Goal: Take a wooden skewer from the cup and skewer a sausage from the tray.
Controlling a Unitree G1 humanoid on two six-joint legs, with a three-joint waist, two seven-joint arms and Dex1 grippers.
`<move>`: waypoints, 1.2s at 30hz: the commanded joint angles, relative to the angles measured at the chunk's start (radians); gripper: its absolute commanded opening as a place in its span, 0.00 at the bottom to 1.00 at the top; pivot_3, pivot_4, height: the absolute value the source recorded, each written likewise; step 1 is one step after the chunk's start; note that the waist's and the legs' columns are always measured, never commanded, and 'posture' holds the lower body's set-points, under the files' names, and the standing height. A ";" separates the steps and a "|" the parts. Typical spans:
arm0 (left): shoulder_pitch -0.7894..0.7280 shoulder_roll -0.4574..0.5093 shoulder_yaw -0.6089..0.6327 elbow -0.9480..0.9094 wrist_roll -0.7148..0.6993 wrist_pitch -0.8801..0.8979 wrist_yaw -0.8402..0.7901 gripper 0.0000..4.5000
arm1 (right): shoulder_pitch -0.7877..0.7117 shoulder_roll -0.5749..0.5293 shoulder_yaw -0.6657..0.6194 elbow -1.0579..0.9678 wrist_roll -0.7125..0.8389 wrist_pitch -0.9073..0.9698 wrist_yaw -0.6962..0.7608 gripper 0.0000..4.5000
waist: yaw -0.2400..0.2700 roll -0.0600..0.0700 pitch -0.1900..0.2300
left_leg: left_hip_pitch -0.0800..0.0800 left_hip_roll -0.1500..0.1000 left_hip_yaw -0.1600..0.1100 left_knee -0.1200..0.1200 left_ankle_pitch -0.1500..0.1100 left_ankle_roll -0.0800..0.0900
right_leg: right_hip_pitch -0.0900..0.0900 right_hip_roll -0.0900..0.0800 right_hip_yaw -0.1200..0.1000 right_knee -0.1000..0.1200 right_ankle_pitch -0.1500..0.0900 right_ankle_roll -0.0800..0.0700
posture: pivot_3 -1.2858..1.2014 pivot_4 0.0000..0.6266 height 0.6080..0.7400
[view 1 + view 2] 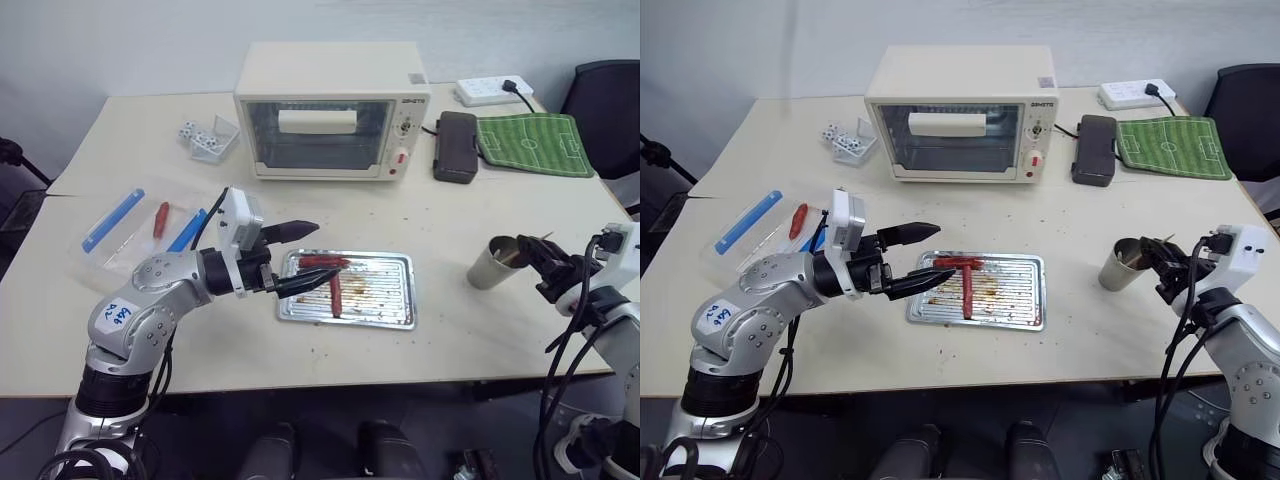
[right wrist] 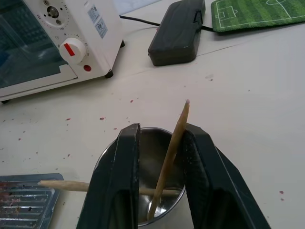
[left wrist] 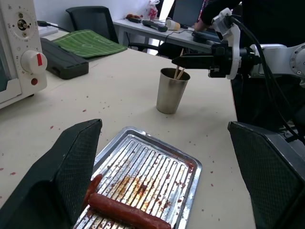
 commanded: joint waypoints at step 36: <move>-0.118 -0.187 -0.051 0.059 0.073 -0.137 -0.001 1.00 | -0.481 -0.076 0.192 -0.036 1.128 0.023 -0.690 0.01 | -0.009 -0.009 0.005 | -0.003 0.002 0.001 0.001 0.001 0.001 | -0.002 -0.001 0.000 -0.001 0.000 0.000 | 0.52 0.24 1.00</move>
